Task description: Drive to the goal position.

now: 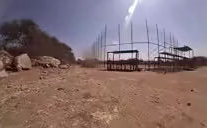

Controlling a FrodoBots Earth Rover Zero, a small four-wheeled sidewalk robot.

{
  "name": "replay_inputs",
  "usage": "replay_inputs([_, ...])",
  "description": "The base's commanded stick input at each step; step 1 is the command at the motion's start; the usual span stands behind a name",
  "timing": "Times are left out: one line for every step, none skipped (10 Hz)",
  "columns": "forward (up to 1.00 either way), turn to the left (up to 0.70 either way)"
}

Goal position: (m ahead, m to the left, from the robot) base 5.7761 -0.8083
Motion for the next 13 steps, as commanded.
replay_inputs([1.00, 0.00])
replay_inputs([1.00, 0.00])
replay_inputs([1.00, 0.00])
replay_inputs([1.00, 0.00])
replay_inputs([1.00, 0.00])
replay_inputs([1.00, 0.00])
replay_inputs([1.00, 0.00])
replay_inputs([1.00, 0.00])
replay_inputs([1.00, 0.00])
replay_inputs([1.00, 0.00])
replay_inputs([1.00, 0.00])
replay_inputs([1.00, 0.00])
replay_inputs([1.00, 0.00])
